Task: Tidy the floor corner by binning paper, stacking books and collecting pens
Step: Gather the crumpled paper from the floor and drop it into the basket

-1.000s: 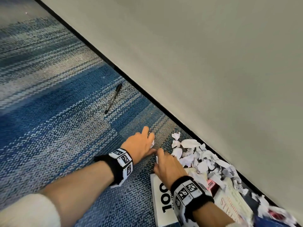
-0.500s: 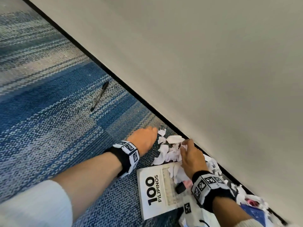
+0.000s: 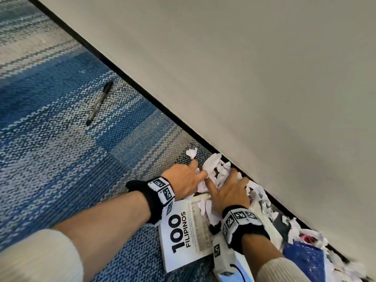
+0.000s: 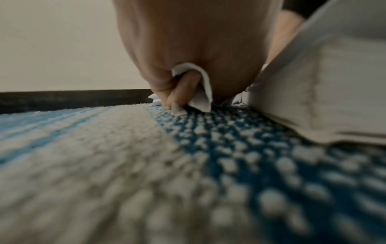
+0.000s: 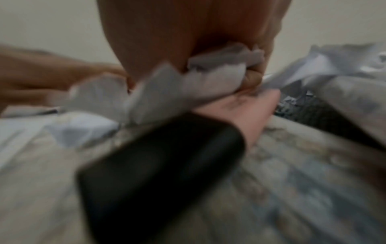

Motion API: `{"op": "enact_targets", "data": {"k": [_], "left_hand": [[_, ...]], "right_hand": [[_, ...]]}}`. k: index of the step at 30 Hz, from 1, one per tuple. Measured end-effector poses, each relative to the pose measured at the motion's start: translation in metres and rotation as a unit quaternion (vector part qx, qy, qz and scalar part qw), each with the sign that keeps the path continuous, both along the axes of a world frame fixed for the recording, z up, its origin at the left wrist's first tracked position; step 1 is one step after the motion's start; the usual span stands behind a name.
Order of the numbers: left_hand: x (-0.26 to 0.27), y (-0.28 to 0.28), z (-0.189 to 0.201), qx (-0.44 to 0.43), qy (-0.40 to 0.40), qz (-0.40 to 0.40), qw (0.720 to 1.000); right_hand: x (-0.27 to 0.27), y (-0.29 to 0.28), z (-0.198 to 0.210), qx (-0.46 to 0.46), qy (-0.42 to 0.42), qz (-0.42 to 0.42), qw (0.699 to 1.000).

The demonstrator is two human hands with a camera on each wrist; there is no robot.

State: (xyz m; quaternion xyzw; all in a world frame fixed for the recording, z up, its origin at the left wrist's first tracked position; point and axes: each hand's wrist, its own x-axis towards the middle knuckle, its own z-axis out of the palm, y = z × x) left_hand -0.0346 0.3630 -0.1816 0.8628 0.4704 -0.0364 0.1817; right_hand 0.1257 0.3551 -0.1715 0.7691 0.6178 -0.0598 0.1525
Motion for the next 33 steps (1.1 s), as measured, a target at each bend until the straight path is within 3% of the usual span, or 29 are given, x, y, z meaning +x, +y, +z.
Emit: {"op": "enact_targets", "data": {"k": [5,10,16,20,24,29,31,33], "left_hand": [[0.004,-0.002,-0.001,-0.021,-0.016,0.005,1.000],[0.004,-0.016,0.000,-0.001,-0.033,0.022,0.999],[0.011,-0.034,0.000,-0.055,-0.034,0.049,0.997],[-0.002,-0.018,0.000,-0.002,-0.049,0.099,0.994],[-0.008,0.008,0.011,0.064,-0.071,0.172,0.980],[0.005,0.032,0.012,0.043,-0.077,0.257,0.962],[0.016,0.033,0.007,0.049,-0.063,0.253,0.964],[0.026,0.031,0.001,0.075,-0.018,0.178,0.981]], "right_hand": [[0.001,0.002,0.004,0.024,0.039,0.054,0.997],[0.003,0.012,0.005,-0.004,0.009,0.115,0.993],[0.008,0.003,0.020,0.073,0.121,0.083,0.986],[0.024,-0.003,0.039,0.146,0.199,0.002,0.969],[0.040,-0.011,0.062,0.130,0.210,-0.047,0.968],[0.049,-0.029,0.069,0.142,0.256,-0.050,0.955],[0.052,-0.036,0.067,0.110,0.256,-0.032,0.960],[0.056,-0.043,0.065,0.099,0.265,-0.018,0.959]]}}
